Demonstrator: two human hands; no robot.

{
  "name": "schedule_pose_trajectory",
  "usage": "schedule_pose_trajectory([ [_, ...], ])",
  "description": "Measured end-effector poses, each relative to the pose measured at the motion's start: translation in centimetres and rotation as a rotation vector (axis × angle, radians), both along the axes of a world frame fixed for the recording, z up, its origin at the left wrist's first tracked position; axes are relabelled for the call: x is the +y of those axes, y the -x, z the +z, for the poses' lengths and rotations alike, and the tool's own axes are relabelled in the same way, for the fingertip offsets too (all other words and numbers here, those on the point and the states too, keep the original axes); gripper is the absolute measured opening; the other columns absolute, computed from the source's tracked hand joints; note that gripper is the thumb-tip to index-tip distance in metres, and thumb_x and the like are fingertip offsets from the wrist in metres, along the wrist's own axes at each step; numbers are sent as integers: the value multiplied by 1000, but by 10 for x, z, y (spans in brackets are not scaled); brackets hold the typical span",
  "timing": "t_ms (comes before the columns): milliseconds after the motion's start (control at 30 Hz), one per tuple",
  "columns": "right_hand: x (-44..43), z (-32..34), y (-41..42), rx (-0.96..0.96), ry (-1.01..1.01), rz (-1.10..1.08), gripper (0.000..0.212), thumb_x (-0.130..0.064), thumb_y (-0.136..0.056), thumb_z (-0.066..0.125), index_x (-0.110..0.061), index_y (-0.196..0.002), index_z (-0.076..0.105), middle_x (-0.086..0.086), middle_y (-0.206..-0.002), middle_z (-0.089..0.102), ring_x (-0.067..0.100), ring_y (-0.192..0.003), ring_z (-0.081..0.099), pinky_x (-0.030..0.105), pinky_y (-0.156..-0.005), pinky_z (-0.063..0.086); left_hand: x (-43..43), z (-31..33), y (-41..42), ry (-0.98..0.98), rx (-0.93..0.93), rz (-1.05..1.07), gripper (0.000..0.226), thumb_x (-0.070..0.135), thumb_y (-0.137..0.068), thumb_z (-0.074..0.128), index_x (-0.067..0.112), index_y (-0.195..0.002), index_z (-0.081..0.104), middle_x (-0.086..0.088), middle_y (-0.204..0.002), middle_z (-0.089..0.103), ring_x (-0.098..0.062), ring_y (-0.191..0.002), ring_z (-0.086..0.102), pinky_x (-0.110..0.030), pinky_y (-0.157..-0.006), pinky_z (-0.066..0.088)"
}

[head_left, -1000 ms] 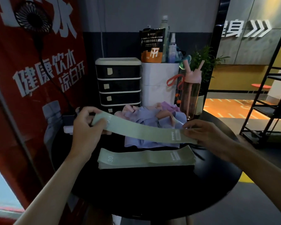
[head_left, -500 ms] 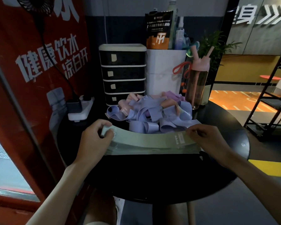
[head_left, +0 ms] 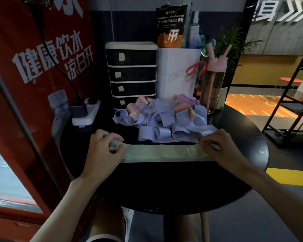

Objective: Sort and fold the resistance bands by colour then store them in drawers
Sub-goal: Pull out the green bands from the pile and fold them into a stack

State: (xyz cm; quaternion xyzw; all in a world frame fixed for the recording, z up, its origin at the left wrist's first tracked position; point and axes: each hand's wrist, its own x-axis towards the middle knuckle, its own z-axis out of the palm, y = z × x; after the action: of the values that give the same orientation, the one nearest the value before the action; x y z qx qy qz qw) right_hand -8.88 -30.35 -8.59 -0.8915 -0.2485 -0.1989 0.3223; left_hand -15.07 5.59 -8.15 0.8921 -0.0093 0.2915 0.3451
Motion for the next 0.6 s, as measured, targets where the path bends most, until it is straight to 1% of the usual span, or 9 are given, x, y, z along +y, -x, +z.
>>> schedule_pose_trajectory([
  [67, -3, -3, 2, -1, -5, -41, 9, -31, -90, 65, -37, -95, 70, -8, -97, 57, 15, -99, 49, 31, -85, 42, -3, 4, 1, -182, -46, 22, 26, 40, -79, 57, 24, -95, 69, 6, -103, 44, -16, -102, 42, -32, -90, 32],
  [133, -2, -4, 7, 52, -18, -32, 13, -30, -90, 68, -34, -102, 68, -9, -108, 55, 6, -110, 44, 26, -93, 37, -13, 14, 0, -295, -75, -75, 36, 48, -79, 49, 25, -98, 69, 10, -106, 48, -15, -106, 44, -29, -89, 26],
  [200, 2, -3, 14, 106, -42, 16, 24, -40, -82, 68, -40, -106, 62, -11, -117, 52, -3, -112, 39, 20, -96, 32, -30, 23, -4, -368, -51, -232, 40, 52, -82, 49, 26, -105, 68, 13, -113, 55, -11, -114, 47, -28, -92, 27],
  [267, 4, -4, 18, 122, -39, 30, 37, -56, -72, 61, -48, -108, 57, -13, -123, 49, 2, -112, 38, 16, -97, 29, -47, 26, -11, -435, 29, -369, 40, 56, -85, 56, 30, -114, 65, 15, -123, 54, -7, -122, 43, -25, -98, 25],
  [333, 4, -7, 16, 139, -23, 40, 42, -60, -68, 61, -52, -109, 54, -13, -128, 46, 5, -117, 36, 16, -98, 29, -60, 23, -18, -474, 141, -440, 42, 57, -88, 62, 34, -124, 60, 17, -131, 50, -5, -127, 38, -27, -104, 24],
  [400, 2, -8, 15, 177, -31, 59, 42, -57, -69, 66, -51, -109, 56, -13, -130, 45, 7, -120, 40, 17, -98, 35, -66, 21, -21, -488, 221, -449, 45, 58, -89, 61, 37, -128, 57, 17, -133, 49, -6, -127, 38, -30, -107, 26],
  [467, 1, -10, 12, 192, -65, 76, 38, -43, -72, 76, -46, -106, 60, -12, -125, 48, 3, -117, 49, 17, -96, 42, -67, 19, -22, -471, 235, -440, 43, 54, -90, 62, 36, -129, 57, 17, -132, 51, -7, -125, 39, -31, -105, 29],
  [533, 0, -12, 10, 198, -80, 67, 35, -26, -76, 81, -40, -103, 64, -11, -121, 51, 1, -112, 53, 14, -93, 44, -67, 17, -23, -458, 244, -446, 39, 50, -91, 63, 35, -127, 58, 15, -129, 52, -9, -123, 42, -33, -104, 31],
  [600, -1, -12, 9, 208, -87, 47, 31, -20, -78, 80, -36, -102, 66, -11, -119, 52, 0, -110, 54, 9, -90, 42, -66, 15, -24, -418, 261, -472, 37, 49, -91, 64, 34, -125, 59, 13, -125, 53, -9, -121, 44, -36, -105, 34],
])
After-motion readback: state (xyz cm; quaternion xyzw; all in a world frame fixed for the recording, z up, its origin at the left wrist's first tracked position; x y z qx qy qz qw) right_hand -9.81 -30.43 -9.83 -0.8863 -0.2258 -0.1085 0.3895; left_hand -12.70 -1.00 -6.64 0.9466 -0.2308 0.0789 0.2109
